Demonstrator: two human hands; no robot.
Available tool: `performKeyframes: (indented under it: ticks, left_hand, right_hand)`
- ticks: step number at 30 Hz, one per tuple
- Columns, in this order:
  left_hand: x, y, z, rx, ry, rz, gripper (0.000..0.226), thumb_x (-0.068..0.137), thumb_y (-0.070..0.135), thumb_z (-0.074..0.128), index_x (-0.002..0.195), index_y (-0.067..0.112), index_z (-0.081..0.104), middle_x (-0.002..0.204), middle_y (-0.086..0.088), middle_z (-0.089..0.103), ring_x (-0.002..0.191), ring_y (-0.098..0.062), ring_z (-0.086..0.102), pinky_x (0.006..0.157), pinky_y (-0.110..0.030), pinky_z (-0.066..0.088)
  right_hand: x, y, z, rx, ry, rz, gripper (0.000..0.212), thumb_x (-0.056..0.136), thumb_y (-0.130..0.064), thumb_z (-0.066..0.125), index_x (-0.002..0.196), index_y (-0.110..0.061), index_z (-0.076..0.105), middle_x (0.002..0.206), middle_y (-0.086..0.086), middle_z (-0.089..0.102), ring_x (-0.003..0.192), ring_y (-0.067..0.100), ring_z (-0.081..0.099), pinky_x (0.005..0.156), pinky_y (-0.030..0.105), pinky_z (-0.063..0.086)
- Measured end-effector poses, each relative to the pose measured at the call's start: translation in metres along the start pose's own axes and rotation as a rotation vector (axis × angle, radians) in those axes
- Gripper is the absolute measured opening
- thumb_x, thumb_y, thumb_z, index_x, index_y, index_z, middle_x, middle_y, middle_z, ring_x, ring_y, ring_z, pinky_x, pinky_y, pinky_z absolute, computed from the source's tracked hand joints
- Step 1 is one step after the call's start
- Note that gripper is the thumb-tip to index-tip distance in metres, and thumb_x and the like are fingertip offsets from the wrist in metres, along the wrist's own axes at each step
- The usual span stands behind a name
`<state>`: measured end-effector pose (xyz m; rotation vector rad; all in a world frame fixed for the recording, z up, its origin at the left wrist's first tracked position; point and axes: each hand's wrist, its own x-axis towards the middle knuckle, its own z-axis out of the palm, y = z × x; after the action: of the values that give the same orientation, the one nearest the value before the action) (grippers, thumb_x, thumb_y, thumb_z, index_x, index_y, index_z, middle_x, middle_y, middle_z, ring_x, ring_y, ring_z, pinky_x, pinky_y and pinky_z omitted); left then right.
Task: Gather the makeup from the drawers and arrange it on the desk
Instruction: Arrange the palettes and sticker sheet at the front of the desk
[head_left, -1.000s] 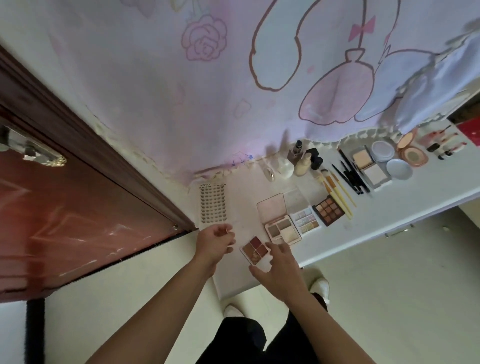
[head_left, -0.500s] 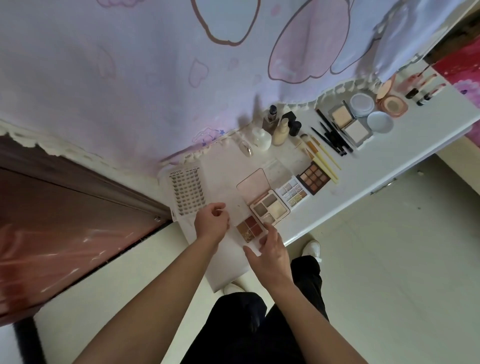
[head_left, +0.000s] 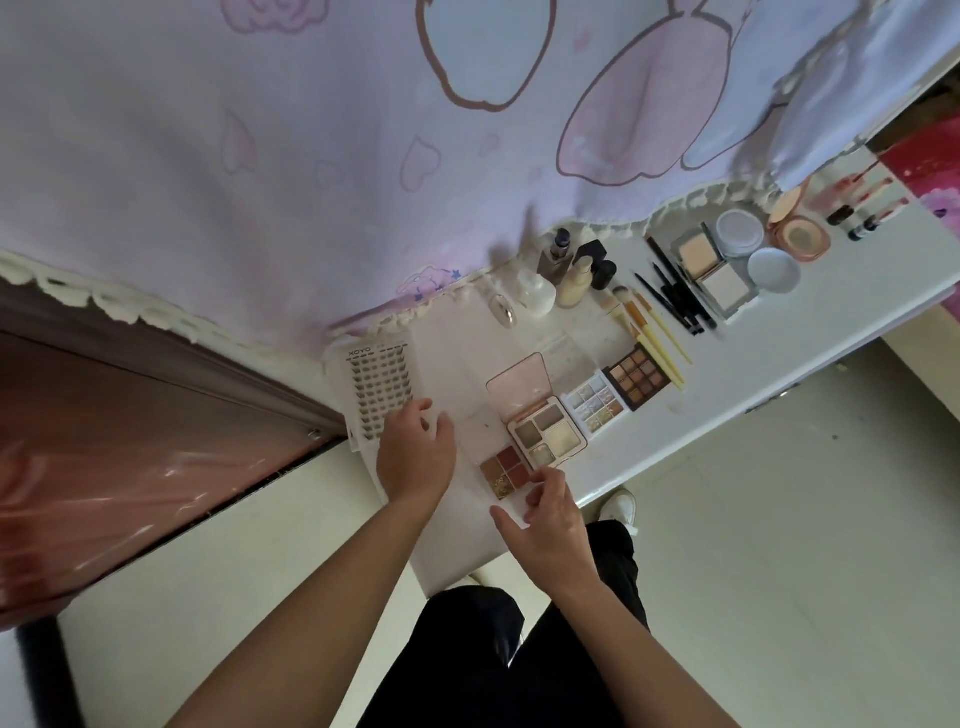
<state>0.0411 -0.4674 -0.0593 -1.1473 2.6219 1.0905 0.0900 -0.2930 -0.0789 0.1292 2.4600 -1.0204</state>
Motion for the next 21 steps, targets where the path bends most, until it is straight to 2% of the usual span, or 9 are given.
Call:
performKeyframes:
  ticks: [1,3,5,6,8,10,15,18,21]
  left_hand:
    - [0.004,-0.002,-0.005,0.04,0.077,-0.036,0.042,0.088,0.038,0.063,0.123,0.016,0.057,0.115,-0.008,0.055,0.102,-0.026,0.054,0.078,-0.035,0.044]
    - [0.016,-0.01,-0.011,0.081,0.168,-0.195,0.068,0.079,0.048,0.07,0.131,0.011,0.046,0.133,-0.015,0.046,0.119,-0.036,0.044,0.091,-0.044,0.04]
    - [0.026,-0.022,-0.015,0.066,0.151,-0.355,0.087,0.072,0.054,0.076,0.138,0.011,0.038,0.142,-0.017,0.038,0.128,-0.038,0.036,0.099,-0.048,0.035]
    - [0.03,-0.027,-0.016,-0.019,0.126,-0.414,0.087,0.072,0.052,0.078,0.138,0.012,0.039,0.142,-0.015,0.04,0.128,-0.037,0.039,0.099,-0.048,0.037]
    - [0.033,-0.035,-0.019,-0.31,0.111,-0.474,0.071,0.074,0.04,0.082,0.131,0.011,0.05,0.131,-0.01,0.055,0.116,-0.031,0.056,0.095,-0.044,0.049]
    - [0.029,-0.04,-0.027,-0.457,0.145,-0.514,0.051,0.077,0.027,0.081,0.12,0.01,0.061,0.116,-0.007,0.067,0.1,-0.027,0.066,0.088,-0.04,0.055]
    - [0.01,-0.051,-0.056,-0.7,0.147,-0.511,0.013,0.088,0.014,0.069,0.101,0.014,0.065,0.102,-0.006,0.07,0.082,-0.019,0.066,0.082,-0.04,0.058]
    - [-0.007,-0.049,-0.081,-0.836,0.097,-0.418,0.009,0.096,0.014,0.059,0.1,0.012,0.067,0.097,-0.007,0.069,0.083,-0.018,0.066,0.077,-0.034,0.057]
    - [-0.021,-0.042,-0.108,-0.869,0.075,-0.33,0.017,0.096,0.023,0.058,0.083,0.015,0.066,0.081,-0.006,0.064,0.074,-0.02,0.06,0.07,-0.032,0.051]
  right_hand:
    - [0.001,0.0,-0.001,-0.002,-0.009,-0.004,0.058,0.08,-0.044,0.076,0.119,-0.02,0.04,0.096,-0.007,0.05,0.084,0.014,0.058,0.076,0.026,0.049]
    - [0.003,-0.001,-0.003,-0.01,-0.018,-0.023,0.056,0.08,-0.044,0.076,0.114,-0.022,0.039,0.094,-0.007,0.05,0.082,0.013,0.057,0.076,0.027,0.05]
    - [0.004,-0.003,-0.003,-0.02,-0.021,-0.04,0.053,0.079,-0.044,0.077,0.11,-0.022,0.039,0.092,-0.007,0.05,0.081,0.013,0.056,0.076,0.027,0.05]
    - [0.004,-0.004,-0.003,-0.026,-0.025,-0.042,0.053,0.079,-0.044,0.076,0.109,-0.022,0.038,0.092,-0.007,0.049,0.081,0.013,0.056,0.077,0.028,0.05]
    - [0.003,-0.005,-0.003,-0.033,-0.033,-0.037,0.051,0.08,-0.045,0.075,0.108,-0.023,0.038,0.092,-0.006,0.05,0.082,0.013,0.056,0.077,0.029,0.05]
    - [0.001,-0.007,-0.004,-0.045,-0.032,-0.035,0.048,0.083,-0.044,0.073,0.108,-0.021,0.038,0.093,-0.004,0.051,0.083,0.015,0.056,0.077,0.03,0.049]
    - [0.0,-0.032,-0.005,-0.008,0.035,-0.089,0.031,0.09,-0.033,0.067,0.104,-0.018,0.044,0.085,-0.003,0.055,0.075,0.016,0.056,0.075,0.037,0.05]
    - [0.007,-0.064,-0.007,0.116,0.08,-0.155,0.022,0.095,-0.02,0.061,0.115,-0.018,0.052,0.09,-0.003,0.061,0.078,0.009,0.059,0.082,0.041,0.051]
    - [0.01,-0.101,-0.021,0.174,0.05,-0.267,0.039,0.097,-0.018,0.056,0.135,-0.028,0.05,0.111,-0.005,0.057,0.088,0.0,0.059,0.084,0.033,0.051]
